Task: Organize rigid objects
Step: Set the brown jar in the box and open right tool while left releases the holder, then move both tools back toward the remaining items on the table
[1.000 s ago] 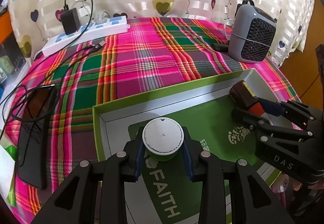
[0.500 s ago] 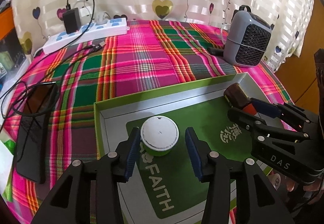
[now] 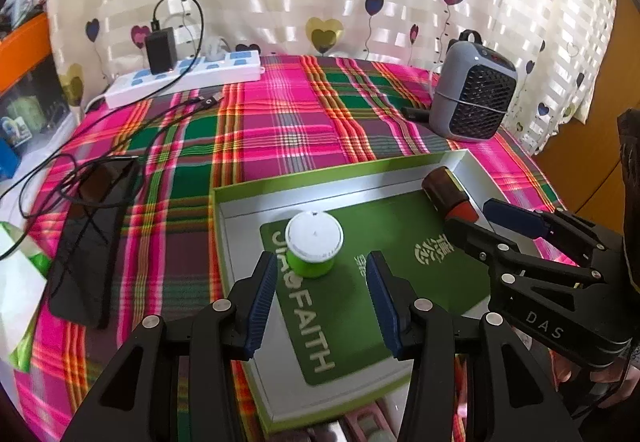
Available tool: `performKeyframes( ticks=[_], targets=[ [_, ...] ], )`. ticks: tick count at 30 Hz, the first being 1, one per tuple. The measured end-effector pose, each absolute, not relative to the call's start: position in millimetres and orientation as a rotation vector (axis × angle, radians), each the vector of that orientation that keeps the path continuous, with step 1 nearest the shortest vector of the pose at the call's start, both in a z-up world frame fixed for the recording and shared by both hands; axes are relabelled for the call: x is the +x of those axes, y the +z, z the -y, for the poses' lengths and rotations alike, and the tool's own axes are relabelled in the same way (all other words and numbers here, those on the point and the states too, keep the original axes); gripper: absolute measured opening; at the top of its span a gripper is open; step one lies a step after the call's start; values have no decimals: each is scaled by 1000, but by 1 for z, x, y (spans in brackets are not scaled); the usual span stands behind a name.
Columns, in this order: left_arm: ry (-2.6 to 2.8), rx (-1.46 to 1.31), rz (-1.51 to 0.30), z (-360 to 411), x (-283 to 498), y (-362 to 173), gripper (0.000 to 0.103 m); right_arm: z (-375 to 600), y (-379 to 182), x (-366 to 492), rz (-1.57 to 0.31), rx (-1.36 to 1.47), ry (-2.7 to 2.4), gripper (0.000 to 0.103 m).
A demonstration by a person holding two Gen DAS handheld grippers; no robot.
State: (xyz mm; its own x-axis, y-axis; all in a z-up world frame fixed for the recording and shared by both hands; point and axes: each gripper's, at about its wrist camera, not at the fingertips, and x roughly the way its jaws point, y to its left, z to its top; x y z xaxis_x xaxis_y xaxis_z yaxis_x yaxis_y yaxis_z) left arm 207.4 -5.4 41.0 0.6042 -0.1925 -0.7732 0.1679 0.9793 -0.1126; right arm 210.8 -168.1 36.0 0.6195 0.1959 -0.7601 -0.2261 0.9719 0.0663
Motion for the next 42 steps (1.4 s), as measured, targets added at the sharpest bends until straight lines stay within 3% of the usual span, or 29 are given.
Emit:
performKeyframes(
  ticks=[42],
  targets=[
    [-127, -133, -892, -49, 81, 25, 45, 201, 30, 95, -842, 48, 193, 49]
  ],
)
